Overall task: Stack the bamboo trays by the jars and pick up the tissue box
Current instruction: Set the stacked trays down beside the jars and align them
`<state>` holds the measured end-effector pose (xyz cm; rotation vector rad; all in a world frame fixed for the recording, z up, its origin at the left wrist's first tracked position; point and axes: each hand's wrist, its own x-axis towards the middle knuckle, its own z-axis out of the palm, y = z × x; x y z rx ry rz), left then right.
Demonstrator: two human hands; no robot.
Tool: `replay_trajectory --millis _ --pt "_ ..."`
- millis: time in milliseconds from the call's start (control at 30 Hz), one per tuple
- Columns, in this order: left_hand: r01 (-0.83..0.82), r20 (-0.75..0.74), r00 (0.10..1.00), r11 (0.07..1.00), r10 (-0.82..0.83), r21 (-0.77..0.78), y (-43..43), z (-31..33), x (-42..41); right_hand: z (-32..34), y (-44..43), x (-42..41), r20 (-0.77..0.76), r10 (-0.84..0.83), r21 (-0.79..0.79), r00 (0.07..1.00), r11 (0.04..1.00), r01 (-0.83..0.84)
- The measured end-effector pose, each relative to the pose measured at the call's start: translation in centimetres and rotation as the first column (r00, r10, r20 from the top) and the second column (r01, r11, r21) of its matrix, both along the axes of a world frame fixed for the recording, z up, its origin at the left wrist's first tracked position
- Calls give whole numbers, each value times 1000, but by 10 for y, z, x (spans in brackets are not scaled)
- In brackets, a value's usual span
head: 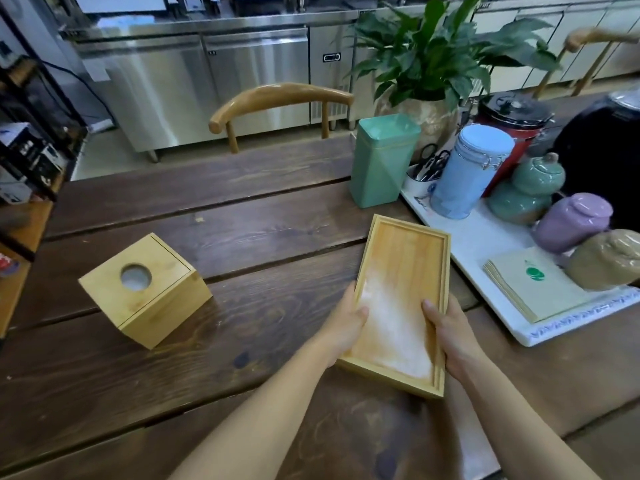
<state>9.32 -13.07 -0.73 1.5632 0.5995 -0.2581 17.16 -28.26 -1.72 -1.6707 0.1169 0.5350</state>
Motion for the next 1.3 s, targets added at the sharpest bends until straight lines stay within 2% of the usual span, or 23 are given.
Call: replay_trajectory --millis 200,333,600,767,933,1133,1300 --pt "-80 22 997 997 80 17 -7 -3 -2 4 -1 2 93 83 -62 992 995 -78" --pt "-128 7 992 992 128 8 -13 -8 2 3 -4 18 98 166 -134 981 979 -152" --pt "-284 45 957 958 286 -51 -44 -13 22 10 -13 60 69 276 -147 959 953 -264" --pt "-355 45 933 934 357 -49 -66 -24 44 16 -20 86 163 335 -327 928 906 -269" --pt "-401 31 914 914 404 -65 -87 -26 60 23 -28 102 197 437 -602 878 760 -243" --pt "-443 8 895 892 446 -88 -104 -21 79 17 -56 103 234 507 -699 829 681 -220" --pt "-480 39 874 873 485 -83 -103 -29 90 7 -70 111 221 429 -561 876 790 -246"
